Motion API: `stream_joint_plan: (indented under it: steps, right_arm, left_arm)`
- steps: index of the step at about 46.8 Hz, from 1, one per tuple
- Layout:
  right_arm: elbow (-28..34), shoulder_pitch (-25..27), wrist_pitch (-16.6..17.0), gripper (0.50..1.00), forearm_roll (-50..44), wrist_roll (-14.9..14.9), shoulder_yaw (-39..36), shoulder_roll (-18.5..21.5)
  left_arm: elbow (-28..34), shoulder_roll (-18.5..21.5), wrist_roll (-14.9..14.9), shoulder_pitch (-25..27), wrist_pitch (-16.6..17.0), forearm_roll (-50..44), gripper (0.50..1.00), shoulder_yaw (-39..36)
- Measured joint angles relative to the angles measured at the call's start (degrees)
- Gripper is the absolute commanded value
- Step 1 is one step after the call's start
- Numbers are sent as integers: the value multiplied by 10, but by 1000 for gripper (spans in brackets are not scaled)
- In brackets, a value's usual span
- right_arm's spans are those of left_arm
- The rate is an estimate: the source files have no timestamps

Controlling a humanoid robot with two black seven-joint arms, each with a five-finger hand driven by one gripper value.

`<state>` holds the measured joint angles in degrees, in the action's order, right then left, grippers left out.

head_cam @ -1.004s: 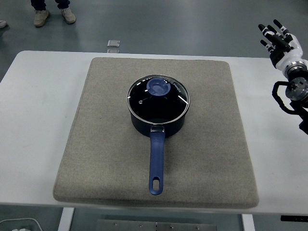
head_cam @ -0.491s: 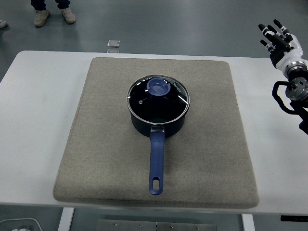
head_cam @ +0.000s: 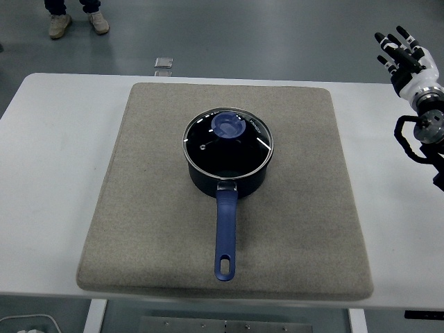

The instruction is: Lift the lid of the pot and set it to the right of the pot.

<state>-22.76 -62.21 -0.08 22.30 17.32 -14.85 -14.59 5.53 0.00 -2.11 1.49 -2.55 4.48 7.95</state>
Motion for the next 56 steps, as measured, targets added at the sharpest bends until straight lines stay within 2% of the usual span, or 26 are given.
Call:
stream_joint_plan:
  steps: [44,56]
  right_arm:
    - [5,3,-7,901,-9,0,-19,3]
    - [5,5,-19,901,-11,0,-19,6]
  left_arm:
    - [0,0,0,0,0,0,1000,0]
    - [0,0,0,0,0,0,1000,0]
